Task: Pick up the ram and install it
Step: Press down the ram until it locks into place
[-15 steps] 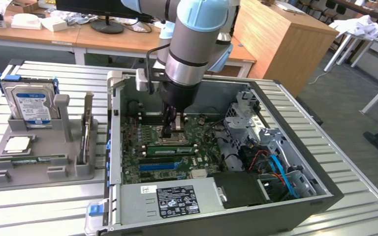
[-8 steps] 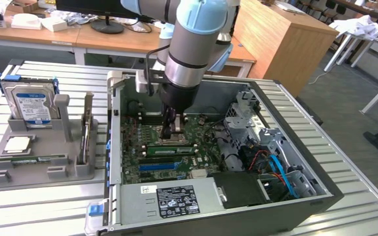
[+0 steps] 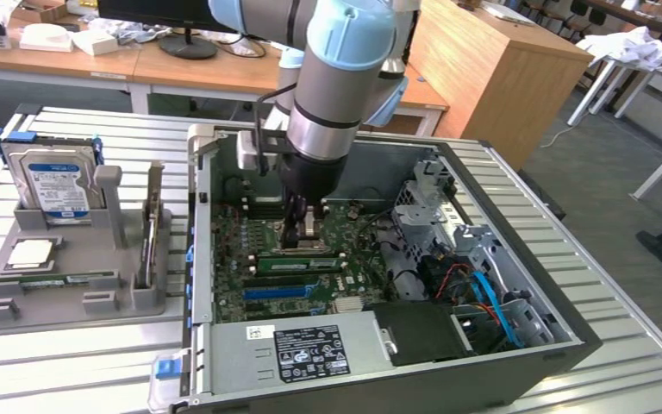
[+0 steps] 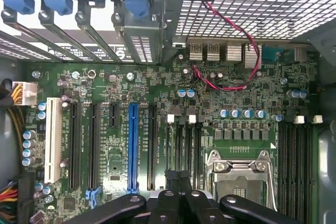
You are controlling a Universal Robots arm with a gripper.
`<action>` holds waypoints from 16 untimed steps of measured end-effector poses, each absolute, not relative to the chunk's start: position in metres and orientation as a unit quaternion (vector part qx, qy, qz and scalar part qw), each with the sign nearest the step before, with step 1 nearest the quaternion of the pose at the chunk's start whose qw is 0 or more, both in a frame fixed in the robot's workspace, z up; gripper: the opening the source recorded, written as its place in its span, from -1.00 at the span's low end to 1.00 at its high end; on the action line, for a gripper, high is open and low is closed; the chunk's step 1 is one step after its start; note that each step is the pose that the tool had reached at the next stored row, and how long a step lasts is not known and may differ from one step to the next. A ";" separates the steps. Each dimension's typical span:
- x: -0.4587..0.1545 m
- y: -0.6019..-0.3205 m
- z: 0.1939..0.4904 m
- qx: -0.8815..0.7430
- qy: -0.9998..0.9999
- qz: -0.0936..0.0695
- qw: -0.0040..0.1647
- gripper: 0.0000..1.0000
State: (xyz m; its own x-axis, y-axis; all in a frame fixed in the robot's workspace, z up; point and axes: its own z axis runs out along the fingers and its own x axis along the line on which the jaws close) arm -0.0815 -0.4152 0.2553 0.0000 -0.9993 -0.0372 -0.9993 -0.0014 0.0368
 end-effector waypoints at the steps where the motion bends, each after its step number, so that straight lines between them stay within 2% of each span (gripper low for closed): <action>1: -0.081 -0.415 0.254 -0.707 0.707 0.026 0.000 -0.80; 16: -0.082 -0.417 0.248 -0.707 0.707 0.026 0.000 -0.80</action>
State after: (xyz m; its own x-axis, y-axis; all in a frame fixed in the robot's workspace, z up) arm -0.0816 -0.4166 0.2476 -0.0002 -0.9993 -0.0373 -0.9993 -0.0012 0.0366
